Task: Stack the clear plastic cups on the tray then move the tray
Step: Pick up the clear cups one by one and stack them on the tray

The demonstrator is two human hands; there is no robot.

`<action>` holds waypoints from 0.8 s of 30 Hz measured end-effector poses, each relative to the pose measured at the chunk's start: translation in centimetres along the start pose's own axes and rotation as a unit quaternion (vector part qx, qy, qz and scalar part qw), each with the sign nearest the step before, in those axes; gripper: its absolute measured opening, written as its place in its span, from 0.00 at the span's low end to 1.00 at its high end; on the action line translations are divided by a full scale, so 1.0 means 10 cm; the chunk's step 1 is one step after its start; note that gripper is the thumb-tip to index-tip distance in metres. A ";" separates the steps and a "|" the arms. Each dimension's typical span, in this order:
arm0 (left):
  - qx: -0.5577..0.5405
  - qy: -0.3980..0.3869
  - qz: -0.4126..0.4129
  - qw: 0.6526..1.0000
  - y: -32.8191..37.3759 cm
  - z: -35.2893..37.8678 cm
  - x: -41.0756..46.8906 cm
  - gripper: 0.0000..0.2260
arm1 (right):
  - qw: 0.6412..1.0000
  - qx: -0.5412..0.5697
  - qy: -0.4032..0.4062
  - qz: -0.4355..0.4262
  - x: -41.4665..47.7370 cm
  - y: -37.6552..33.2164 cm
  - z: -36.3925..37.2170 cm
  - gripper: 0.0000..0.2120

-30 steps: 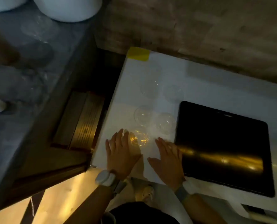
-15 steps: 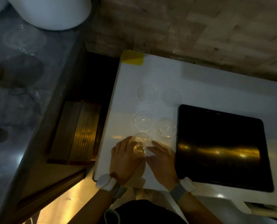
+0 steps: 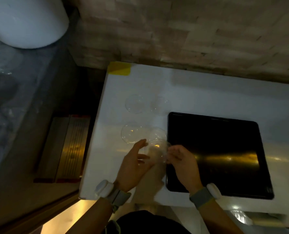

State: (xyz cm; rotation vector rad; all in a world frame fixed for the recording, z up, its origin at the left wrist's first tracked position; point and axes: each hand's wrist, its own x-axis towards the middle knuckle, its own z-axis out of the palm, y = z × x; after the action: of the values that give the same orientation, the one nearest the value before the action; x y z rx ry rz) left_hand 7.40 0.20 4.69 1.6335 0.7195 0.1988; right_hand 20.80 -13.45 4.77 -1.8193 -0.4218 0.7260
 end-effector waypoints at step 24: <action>0.237 -0.008 0.078 0.968 0.34 1.10 1.15 0.24 | 0.922 -0.261 -0.074 -0.275 1.01 0.52 -1.15 0.07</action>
State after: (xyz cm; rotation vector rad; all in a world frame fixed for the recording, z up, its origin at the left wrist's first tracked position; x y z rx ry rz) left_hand 23.27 -2.66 2.49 2.1490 0.6574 0.1305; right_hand 35.71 -17.47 -0.15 -1.9899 -1.2663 0.3683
